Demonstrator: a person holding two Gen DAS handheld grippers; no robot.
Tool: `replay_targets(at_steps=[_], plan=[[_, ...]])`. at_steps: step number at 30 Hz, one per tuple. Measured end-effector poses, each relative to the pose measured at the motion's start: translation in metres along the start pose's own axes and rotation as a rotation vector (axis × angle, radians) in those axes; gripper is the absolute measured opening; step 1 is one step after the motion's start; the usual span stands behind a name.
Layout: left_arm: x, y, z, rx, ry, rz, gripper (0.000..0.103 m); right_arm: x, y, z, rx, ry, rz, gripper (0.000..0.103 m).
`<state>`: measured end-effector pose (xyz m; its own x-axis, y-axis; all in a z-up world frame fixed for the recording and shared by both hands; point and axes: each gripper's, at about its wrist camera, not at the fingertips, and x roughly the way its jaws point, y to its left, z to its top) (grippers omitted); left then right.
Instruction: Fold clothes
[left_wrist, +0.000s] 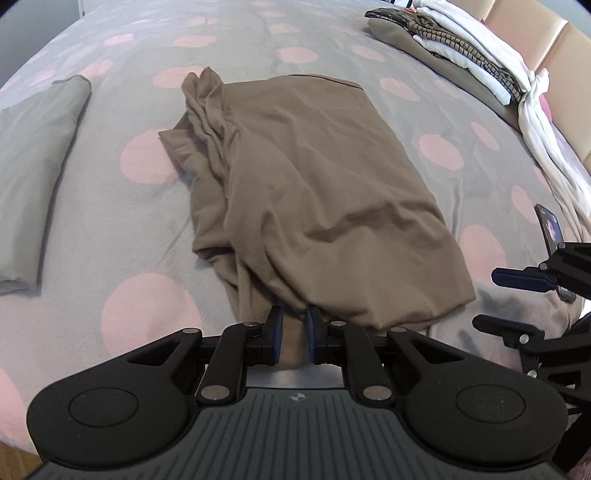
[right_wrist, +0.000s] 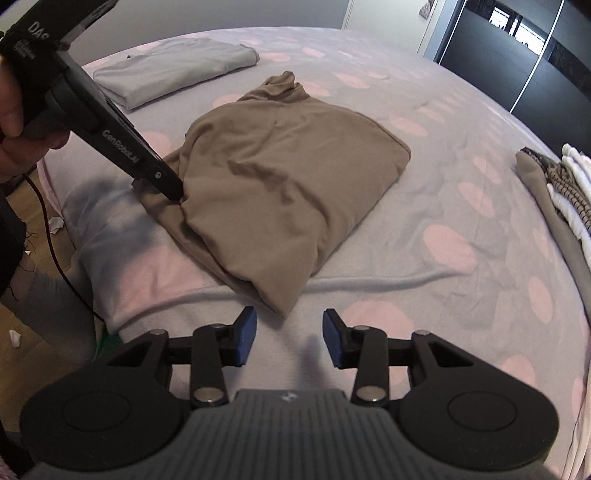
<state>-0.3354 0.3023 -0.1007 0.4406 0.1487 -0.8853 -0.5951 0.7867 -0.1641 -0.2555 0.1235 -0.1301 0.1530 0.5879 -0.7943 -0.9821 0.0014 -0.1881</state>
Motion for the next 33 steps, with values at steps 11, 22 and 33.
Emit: replay_targets(at_steps=[11,22,33], plan=[[-0.007,-0.001,0.007,0.002,0.039,-0.049,0.0,0.007,0.019,-0.001,-0.173,-0.039,-0.088,0.036],[-0.054,0.029,0.014,-0.026,0.079,-0.008,0.0,0.009,0.017,-0.001,-0.151,0.016,-0.065,0.0],[-0.018,0.025,0.002,0.06,0.239,0.115,0.0,0.01,0.011,-0.009,-0.133,0.087,0.016,0.003]])
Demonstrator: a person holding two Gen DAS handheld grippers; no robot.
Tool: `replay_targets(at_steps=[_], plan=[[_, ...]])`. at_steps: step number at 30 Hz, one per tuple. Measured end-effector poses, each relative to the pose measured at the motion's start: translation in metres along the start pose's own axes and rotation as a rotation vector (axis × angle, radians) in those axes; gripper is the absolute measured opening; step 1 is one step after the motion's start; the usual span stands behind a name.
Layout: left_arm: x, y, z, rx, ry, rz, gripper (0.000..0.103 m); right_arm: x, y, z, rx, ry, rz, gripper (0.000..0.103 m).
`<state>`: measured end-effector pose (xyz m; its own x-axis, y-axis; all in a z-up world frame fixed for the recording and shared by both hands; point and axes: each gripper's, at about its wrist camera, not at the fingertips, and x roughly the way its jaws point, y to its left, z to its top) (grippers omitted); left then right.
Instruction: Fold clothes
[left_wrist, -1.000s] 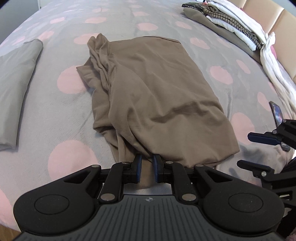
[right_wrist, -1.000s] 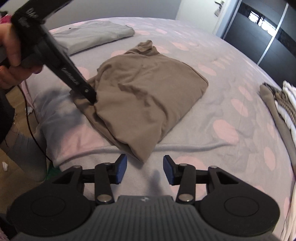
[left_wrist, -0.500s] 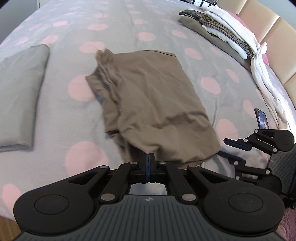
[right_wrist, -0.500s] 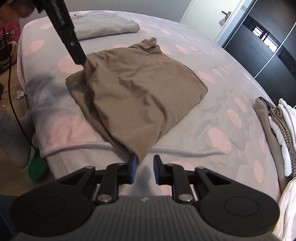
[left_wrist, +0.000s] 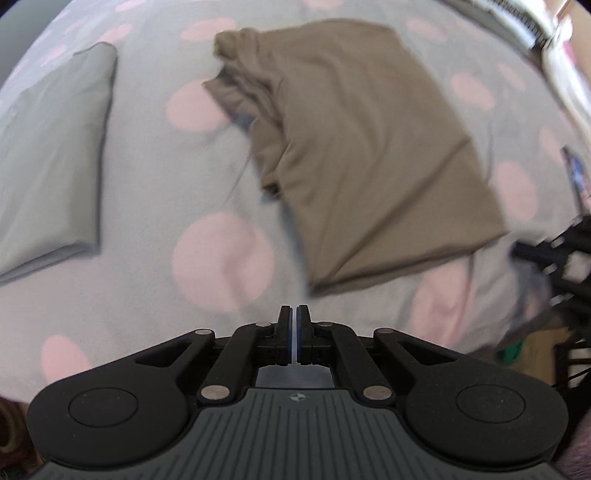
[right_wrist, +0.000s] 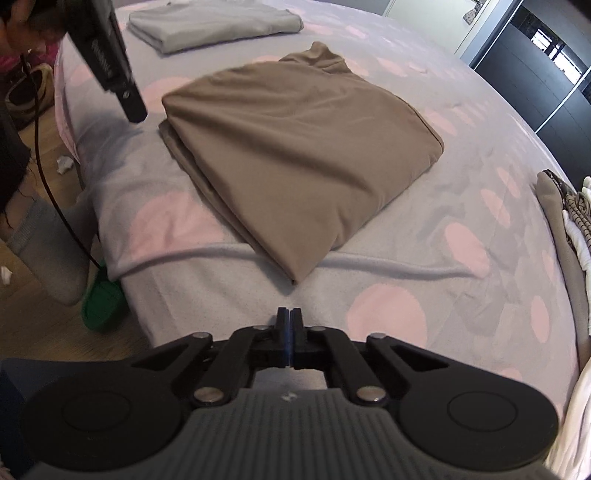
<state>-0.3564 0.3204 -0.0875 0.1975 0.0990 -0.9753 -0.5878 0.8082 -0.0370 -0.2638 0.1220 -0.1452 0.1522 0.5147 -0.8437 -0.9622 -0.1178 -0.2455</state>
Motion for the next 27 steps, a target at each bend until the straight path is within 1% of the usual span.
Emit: replay_targets(at_steps=[1,2,3,4,5,7,9,12,16,20,21,22,23,25,27], plan=[[0.0,0.001,-0.001,-0.003,0.001,0.004,0.002,-0.002,-0.003,0.0,0.016,-0.015,0.0,0.004],[-0.003,0.003,-0.003,-0.016,-0.012,-0.012,0.007,-0.005,-0.004,0.0,0.026,-0.035,-0.005,0.007],[-0.005,0.004,-0.004,-0.024,-0.028,-0.026,0.012,-0.007,-0.005,0.001,0.027,-0.054,-0.014,0.019],[-0.007,0.005,-0.005,-0.031,-0.043,-0.04,0.02,-0.008,-0.003,0.001,0.009,-0.07,-0.032,0.025],[-0.008,0.004,-0.006,-0.028,-0.048,-0.049,0.025,-0.007,0.0,0.001,-0.016,-0.08,-0.049,0.029],[-0.008,0.001,-0.006,-0.018,-0.048,-0.056,0.027,-0.005,0.006,0.0,-0.066,-0.087,-0.066,0.029],[-0.005,-0.004,-0.006,0.007,-0.051,-0.037,0.027,-0.004,0.011,-0.001,-0.104,-0.091,-0.076,0.029],[0.002,-0.01,-0.005,0.02,-0.055,-0.031,0.027,-0.003,0.017,-0.001,-0.155,-0.115,-0.108,0.028],[0.007,-0.011,-0.004,0.0,-0.065,-0.027,0.027,0.004,0.022,0.0,-0.22,-0.125,-0.162,0.027],[0.014,-0.007,-0.003,-0.041,-0.061,-0.035,0.027,0.015,0.028,-0.001,-0.266,-0.115,-0.169,0.027],[0.015,-0.006,-0.002,-0.052,-0.062,-0.043,0.026,0.018,0.029,-0.001,-0.271,-0.116,-0.18,0.023],[0.016,-0.005,-0.002,-0.057,-0.065,-0.052,0.02,0.02,0.029,0.0,-0.273,-0.112,-0.19,0.017],[0.015,-0.004,-0.002,-0.062,-0.068,-0.065,0.01,0.021,0.028,0.0,-0.269,-0.104,-0.192,0.004],[0.014,-0.002,-0.002,-0.073,-0.072,-0.072,0.003,0.018,0.026,0.002,-0.255,-0.094,-0.18,0.003],[0.007,-0.003,-0.004,-0.062,-0.082,-0.071,0.002,0.008,0.024,0.005,-0.257,-0.086,-0.173,0.003]])
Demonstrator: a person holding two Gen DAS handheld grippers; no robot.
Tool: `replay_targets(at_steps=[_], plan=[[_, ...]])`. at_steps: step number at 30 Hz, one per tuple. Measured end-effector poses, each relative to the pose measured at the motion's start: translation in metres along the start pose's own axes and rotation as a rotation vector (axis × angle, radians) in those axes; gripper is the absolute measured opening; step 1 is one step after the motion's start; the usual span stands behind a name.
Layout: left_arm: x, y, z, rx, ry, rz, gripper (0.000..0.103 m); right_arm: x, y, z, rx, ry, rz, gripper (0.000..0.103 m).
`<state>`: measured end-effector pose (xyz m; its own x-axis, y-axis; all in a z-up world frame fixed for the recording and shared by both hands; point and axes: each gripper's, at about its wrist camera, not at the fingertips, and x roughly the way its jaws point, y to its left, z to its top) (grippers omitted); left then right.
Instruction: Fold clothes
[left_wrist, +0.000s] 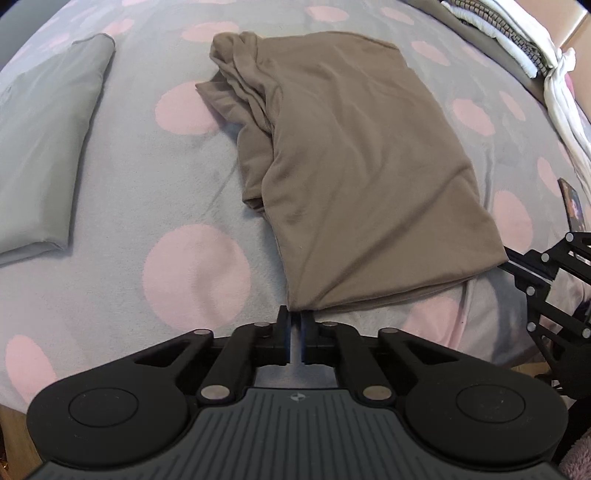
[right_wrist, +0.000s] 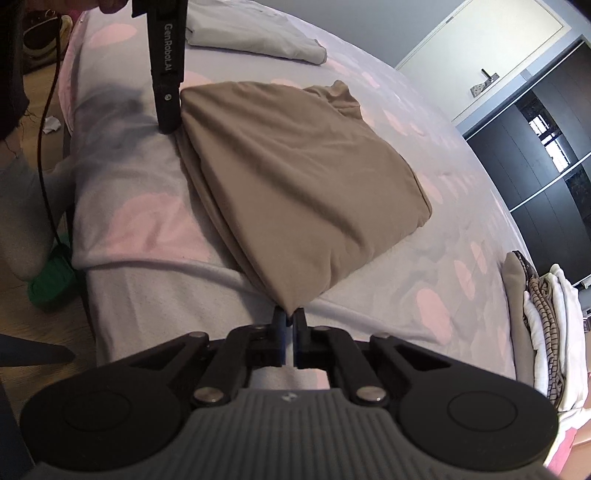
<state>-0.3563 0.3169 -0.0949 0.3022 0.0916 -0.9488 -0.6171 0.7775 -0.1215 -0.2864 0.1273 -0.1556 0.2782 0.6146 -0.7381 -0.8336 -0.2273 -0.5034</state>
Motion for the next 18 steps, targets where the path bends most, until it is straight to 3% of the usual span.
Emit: replay_targets(at_steps=[6,13,18], plan=[[-0.023,0.0,-0.001,0.018,0.002,-0.01,0.001,-0.015,-0.007,0.003,-0.015,0.053,0.059,0.002],[0.001,-0.004,-0.004,0.052,0.087,0.03,0.001,0.005,0.001,-0.002,-0.039,0.117,0.1,0.002],[-0.005,0.015,-0.005,-0.024,0.099,0.073,0.0,0.005,-0.018,-0.003,0.041,0.15,0.159,0.004]])
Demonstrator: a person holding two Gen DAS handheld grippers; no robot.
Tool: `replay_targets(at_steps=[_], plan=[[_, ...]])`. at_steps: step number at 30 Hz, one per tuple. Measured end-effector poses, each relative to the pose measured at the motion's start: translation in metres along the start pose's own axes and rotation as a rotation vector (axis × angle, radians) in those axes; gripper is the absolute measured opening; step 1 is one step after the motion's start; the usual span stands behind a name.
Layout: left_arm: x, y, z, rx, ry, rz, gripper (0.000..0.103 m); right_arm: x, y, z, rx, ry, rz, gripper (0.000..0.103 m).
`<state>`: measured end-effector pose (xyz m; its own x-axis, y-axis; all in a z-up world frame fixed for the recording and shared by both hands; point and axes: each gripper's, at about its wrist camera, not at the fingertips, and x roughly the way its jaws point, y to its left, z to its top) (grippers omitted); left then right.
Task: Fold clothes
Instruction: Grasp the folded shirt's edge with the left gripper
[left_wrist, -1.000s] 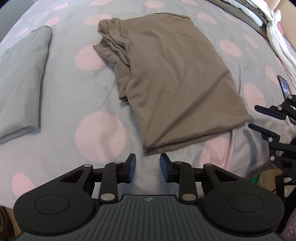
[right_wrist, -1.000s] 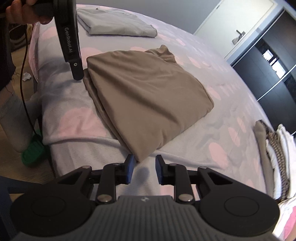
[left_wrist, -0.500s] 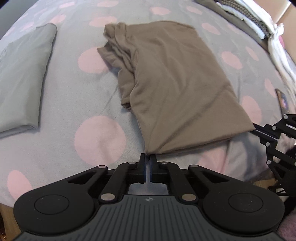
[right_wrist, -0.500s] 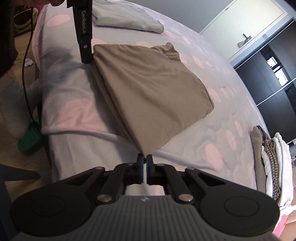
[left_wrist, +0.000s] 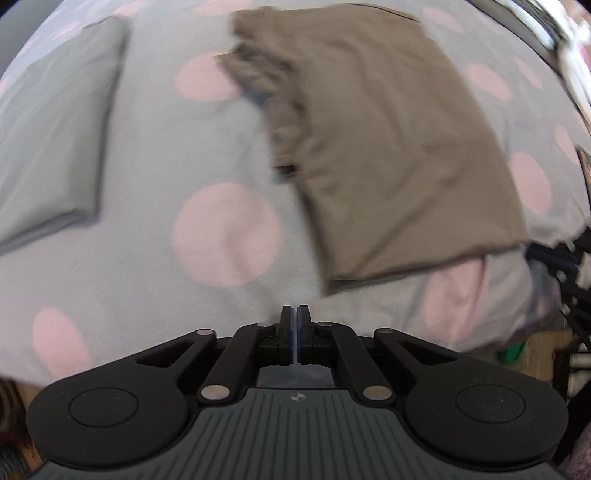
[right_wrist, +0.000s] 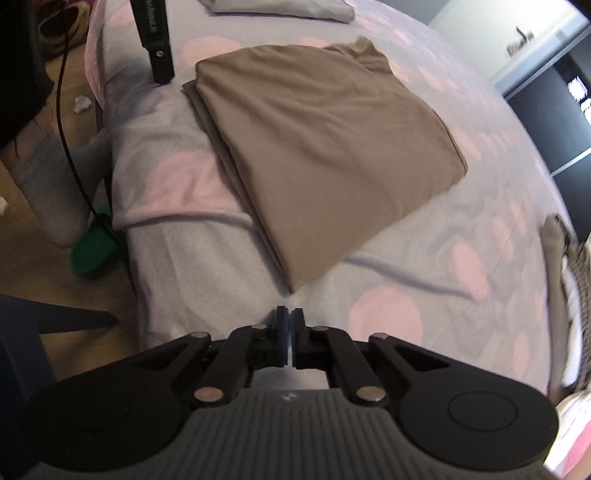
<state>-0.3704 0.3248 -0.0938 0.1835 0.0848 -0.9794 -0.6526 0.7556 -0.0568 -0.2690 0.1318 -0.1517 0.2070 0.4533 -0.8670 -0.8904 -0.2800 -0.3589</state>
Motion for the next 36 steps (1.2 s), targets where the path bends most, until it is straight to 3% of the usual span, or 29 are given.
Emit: replay_targets(at_steps=[4,7,11,17,21,27,36], plan=[[-0.019,0.019,0.004,-0.089,-0.077,-0.017,0.003,-0.01,-0.025,0.004,0.1,-0.029,0.028,0.01],[-0.035,0.027,0.011,-0.129,-0.163,-0.032,0.025,-0.022,-0.049,0.011,0.197,-0.079,0.055,0.031],[-0.048,0.026,0.033,-0.146,-0.284,-0.068,0.045,-0.031,-0.077,0.02,0.319,-0.14,0.064,0.041],[-0.037,0.014,0.068,-0.147,-0.362,-0.094,0.049,-0.015,-0.118,0.025,0.548,-0.21,0.094,0.062],[-0.02,0.017,0.081,-0.223,-0.381,-0.089,0.049,-0.001,-0.136,0.026,0.644,-0.262,0.085,0.076],[0.002,0.024,0.096,-0.288,-0.399,-0.064,0.05,0.025,-0.166,0.026,0.807,-0.25,0.056,0.076],[0.032,0.039,0.118,-0.382,-0.364,-0.073,0.057,0.072,-0.196,0.038,0.981,-0.184,0.223,0.076]])
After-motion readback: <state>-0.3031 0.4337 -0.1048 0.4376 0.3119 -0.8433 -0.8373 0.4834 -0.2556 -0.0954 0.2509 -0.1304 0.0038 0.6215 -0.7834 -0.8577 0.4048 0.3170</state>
